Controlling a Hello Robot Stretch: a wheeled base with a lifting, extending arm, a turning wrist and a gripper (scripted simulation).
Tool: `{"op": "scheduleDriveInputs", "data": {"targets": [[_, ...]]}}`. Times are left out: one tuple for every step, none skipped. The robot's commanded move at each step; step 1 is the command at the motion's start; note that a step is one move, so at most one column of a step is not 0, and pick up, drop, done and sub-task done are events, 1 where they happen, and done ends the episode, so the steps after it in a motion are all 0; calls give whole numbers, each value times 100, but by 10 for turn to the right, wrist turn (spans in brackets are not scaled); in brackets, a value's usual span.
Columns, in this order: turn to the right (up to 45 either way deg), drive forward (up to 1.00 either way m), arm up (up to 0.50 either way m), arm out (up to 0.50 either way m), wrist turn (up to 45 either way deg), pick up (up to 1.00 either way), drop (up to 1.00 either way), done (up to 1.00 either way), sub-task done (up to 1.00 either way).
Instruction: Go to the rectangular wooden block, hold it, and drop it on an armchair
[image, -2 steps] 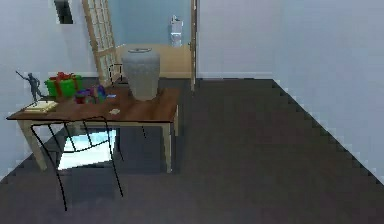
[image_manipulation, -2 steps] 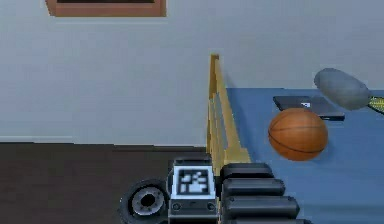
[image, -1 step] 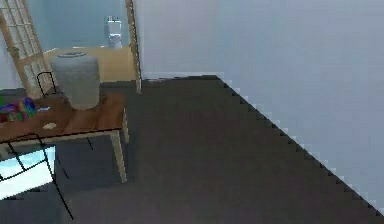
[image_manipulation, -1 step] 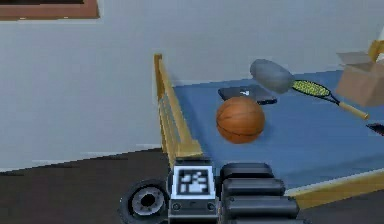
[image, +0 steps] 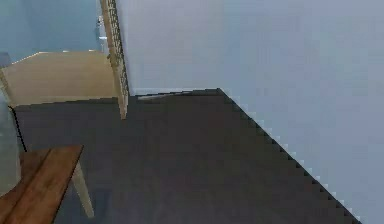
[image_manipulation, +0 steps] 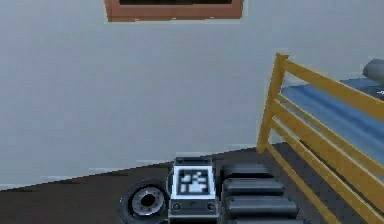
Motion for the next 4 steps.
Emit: {"op": "scheduleDriveInputs", "data": {"targets": [[0, 25, 0, 0, 0, 0, 0, 0, 0], [-120, 0, 0, 0, 0, 0, 0, 0, 0], [0, 100, 0, 0, 0, 0, 0, 0, 0], [-30, 0, 0, 0, 0, 0, 0, 0, 0]]}}
